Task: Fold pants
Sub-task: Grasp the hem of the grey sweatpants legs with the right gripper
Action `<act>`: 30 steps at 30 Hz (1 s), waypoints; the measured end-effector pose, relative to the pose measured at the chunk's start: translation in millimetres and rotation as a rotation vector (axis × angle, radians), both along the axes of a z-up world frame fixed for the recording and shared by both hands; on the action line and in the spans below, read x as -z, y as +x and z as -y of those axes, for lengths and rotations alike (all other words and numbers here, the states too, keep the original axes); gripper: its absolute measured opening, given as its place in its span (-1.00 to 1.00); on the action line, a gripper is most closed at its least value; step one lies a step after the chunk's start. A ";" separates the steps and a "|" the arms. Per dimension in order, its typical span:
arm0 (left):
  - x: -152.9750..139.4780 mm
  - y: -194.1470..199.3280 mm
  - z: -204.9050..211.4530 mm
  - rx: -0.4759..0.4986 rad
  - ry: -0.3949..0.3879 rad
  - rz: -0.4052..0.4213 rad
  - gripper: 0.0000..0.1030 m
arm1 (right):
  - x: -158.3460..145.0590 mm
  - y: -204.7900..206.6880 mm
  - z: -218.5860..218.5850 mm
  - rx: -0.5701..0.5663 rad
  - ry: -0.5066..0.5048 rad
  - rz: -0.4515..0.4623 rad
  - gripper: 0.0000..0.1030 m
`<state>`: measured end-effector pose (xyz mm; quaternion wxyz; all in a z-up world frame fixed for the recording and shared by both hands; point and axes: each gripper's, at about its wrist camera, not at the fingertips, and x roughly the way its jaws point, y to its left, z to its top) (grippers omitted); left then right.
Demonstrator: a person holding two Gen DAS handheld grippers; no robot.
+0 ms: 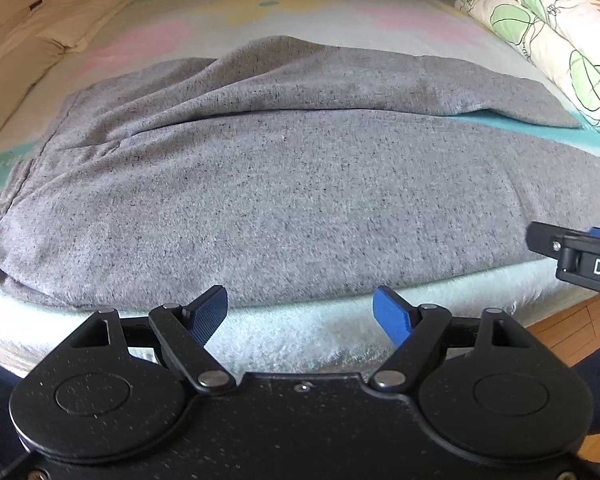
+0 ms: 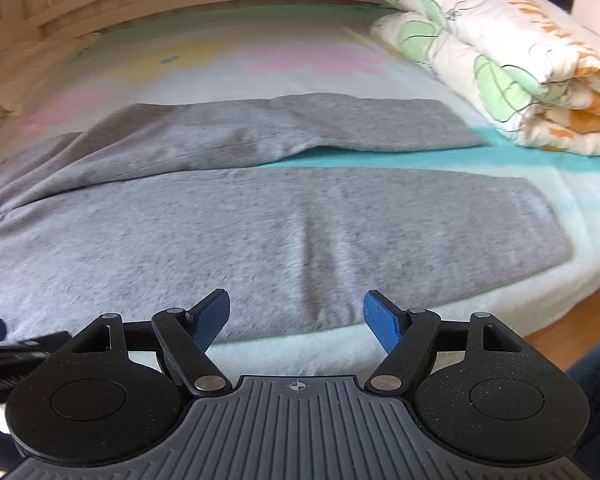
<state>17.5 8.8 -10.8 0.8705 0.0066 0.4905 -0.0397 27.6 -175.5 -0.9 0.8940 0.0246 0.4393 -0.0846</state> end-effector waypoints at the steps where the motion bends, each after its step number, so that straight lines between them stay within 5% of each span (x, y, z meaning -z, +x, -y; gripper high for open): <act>1: -2.1 5.0 -2.4 -0.005 -0.008 -0.012 0.55 | -0.3 4.5 1.6 -0.001 0.021 -0.023 0.41; 6: -15.0 34.1 -11.6 0.012 -0.023 -0.075 0.55 | 0.0 32.3 16.0 -0.039 0.233 -0.208 0.40; 10: -26.7 63.5 -18.5 0.033 -0.025 -0.118 0.57 | -9.0 57.0 21.9 -0.086 0.290 -0.280 0.34; 14: -36.0 102.0 -30.4 0.018 -0.041 -0.139 0.57 | -29.2 98.9 38.8 -0.074 0.276 -0.260 0.29; 20: -53.1 172.6 -53.4 -0.064 0.018 -0.056 0.56 | -47.1 186.3 87.5 0.068 0.261 -0.177 0.26; 30: -49.4 258.1 -88.5 -0.232 0.115 0.056 0.57 | -6.3 306.0 142.7 0.306 0.296 -0.146 0.10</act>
